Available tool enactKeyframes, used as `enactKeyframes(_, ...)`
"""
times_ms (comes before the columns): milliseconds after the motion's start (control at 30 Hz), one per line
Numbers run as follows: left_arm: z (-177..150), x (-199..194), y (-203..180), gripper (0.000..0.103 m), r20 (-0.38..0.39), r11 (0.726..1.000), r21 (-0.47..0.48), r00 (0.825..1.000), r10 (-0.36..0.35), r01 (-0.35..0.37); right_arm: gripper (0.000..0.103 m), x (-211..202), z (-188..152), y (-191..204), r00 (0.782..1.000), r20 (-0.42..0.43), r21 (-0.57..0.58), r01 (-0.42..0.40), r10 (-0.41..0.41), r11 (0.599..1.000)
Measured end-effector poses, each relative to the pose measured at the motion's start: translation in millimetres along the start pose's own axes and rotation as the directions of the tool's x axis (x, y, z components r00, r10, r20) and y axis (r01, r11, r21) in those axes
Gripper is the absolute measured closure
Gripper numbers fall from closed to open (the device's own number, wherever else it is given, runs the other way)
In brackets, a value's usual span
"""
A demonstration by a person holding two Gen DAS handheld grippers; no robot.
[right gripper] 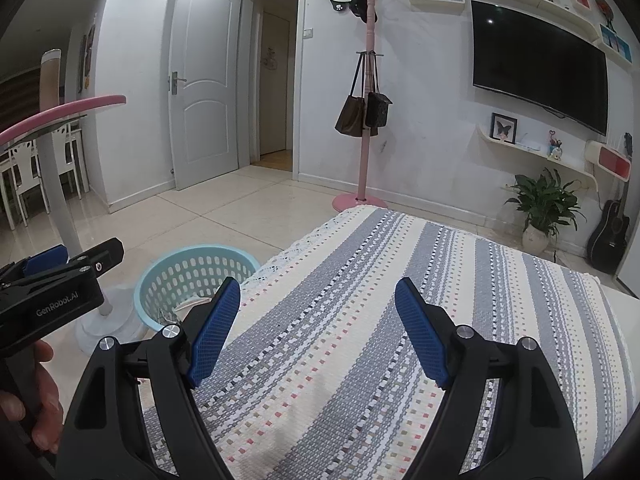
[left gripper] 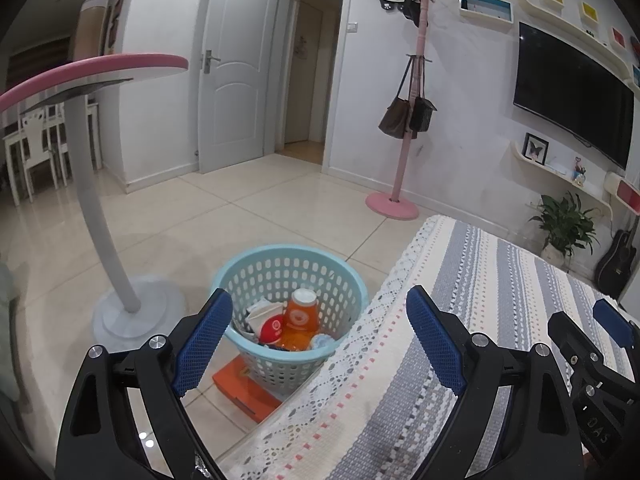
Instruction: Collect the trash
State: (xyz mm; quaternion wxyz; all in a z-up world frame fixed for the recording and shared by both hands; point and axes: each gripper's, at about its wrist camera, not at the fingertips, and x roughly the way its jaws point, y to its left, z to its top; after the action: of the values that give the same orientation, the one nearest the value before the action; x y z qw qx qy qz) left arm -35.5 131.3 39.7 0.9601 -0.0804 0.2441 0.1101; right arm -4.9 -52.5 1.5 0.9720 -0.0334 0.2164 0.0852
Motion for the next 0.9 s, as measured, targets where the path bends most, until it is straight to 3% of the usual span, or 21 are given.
enactKeyframes(900,3.7,-14.5,-1.7,0.016,0.048,0.999,0.021,0.998,0.027,-0.028,0.027,-22.7,10.9,-4.9,0.999,0.035,0.004,0.009,-0.009,1.000)
